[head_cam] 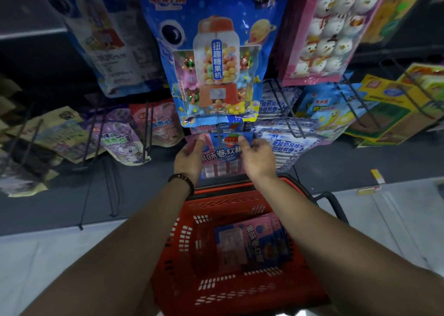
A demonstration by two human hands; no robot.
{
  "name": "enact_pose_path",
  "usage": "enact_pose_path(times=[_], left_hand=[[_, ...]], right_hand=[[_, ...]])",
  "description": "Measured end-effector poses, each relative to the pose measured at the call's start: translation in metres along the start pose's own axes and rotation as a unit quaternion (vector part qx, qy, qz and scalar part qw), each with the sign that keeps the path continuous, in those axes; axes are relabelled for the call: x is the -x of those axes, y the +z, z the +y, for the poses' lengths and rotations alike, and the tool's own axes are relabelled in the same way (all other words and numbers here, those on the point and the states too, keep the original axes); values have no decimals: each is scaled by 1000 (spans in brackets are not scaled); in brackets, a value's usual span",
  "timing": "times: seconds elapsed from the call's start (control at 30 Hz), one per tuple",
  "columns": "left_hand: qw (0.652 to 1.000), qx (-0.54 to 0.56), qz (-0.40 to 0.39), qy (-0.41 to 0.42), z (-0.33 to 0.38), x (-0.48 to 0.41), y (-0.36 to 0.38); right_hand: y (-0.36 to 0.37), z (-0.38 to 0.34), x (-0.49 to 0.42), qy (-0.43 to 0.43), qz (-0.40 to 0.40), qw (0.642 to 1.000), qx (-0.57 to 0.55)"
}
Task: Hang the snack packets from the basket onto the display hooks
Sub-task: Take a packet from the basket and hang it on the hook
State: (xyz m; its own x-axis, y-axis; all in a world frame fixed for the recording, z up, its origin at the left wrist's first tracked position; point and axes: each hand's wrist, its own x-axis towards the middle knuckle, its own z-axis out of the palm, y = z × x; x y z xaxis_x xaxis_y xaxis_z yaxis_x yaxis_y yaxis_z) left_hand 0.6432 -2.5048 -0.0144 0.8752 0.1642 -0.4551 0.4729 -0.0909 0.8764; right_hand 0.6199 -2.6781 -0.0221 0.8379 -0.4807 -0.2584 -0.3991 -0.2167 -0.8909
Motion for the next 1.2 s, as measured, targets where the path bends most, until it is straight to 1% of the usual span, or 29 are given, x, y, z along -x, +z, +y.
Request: enact_pose_path(times=[0.07,0.17,0.23,0.3,0.33,0.4,0.47,0.53,0.57,0.6,0.67,0.7,0.77,0.8,0.87,0.93,0.97,1.03,1.1,1.17,1.2], left_hand=[[1000,-26,17,-1,1,0,1],[998,-60,34,-4,2,1,1],[996,-69,48,6,2,4,-1],[994,-96,54,22,0,7,-4],[992,-113,53,17,0,13,-7],[986,-164,23,-2,-10,23,-12],[977,-208,-44,-12,-19,44,-17],[958,-251,-141,8,-30,72,-22],[940,-285,-185,39,-36,84,-24],[919,-322,-219,68,-44,92,-26],[879,-377,-270,107,-59,104,-29],[865,-396,-284,115,-67,106,-31],[852,-418,-296,106,-82,108,-35],[847,-427,-298,105,-89,108,-36],[820,-461,-314,126,-98,110,-35],[790,-489,-333,159,-103,108,-28],[786,-489,-340,167,-104,107,-23],[790,-479,-349,159,-105,104,-14],[783,-491,-354,143,-107,99,-8],[770,-512,-358,130,-108,93,-5],[765,-519,-359,130,-109,91,-3]], right_hand=[[4,4,3,9,0,1000,-29],[1,13,11,-7,-36,999,-24],[-5,22,17,-17,-44,999,-21],[-14,32,24,-8,-48,999,-15],[-17,38,28,4,-51,998,-24],[-26,59,30,28,-44,998,-25],[-36,90,32,55,-41,998,-15],[-49,109,40,89,-46,995,-18],[-55,122,44,107,-45,993,-3],[-60,130,50,123,-50,991,21],[-66,169,56,169,-73,981,61],[-70,189,59,188,-74,978,53],[-77,214,67,220,-53,972,63],[-79,217,71,231,-52,967,91],[-78,223,77,239,-113,948,178],[-74,230,76,274,-180,914,237],[-71,242,75,301,-185,902,248],[-60,268,67,355,-159,899,201],[-54,278,64,365,-130,902,192],[-50,277,65,363,-143,901,190],[-46,281,63,357,-137,903,194]])
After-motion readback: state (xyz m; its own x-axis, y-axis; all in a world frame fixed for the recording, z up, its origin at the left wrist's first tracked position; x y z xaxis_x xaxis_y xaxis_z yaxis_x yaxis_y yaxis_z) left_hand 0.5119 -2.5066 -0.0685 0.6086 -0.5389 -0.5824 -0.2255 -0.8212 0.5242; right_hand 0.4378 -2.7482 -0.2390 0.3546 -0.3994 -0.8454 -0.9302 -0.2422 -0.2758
